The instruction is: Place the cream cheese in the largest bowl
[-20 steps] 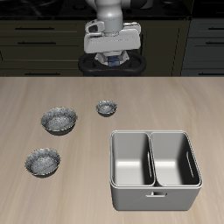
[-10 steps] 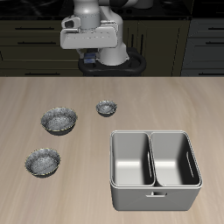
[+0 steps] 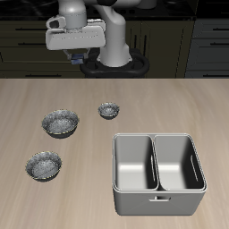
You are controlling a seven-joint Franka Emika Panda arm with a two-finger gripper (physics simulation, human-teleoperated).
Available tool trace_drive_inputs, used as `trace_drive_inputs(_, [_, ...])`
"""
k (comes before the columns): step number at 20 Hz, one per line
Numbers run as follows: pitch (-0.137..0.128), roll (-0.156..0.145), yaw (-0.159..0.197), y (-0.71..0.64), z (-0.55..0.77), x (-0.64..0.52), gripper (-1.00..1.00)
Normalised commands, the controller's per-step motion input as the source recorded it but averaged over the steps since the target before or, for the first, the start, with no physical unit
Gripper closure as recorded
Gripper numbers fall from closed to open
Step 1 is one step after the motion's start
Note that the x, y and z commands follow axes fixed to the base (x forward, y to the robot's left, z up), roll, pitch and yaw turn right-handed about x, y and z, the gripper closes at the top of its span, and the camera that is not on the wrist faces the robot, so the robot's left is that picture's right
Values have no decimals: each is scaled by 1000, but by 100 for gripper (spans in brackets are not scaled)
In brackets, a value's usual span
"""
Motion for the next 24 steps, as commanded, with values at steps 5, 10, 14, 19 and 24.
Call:
trace_drive_inputs(5, [9,-6,6,-412,118,188,100])
trace_drive_inputs(10, [-27,-54,19,-381,61,125,100])
trace_drive_inputs(14, [-39,-11,4,-220,116,96,100])
trace_drive_inputs(19, [-15,-47,-2,-289,103,156,100])
trace_drive_inputs(24, [20,-41,-6,-151,-75,238,100])
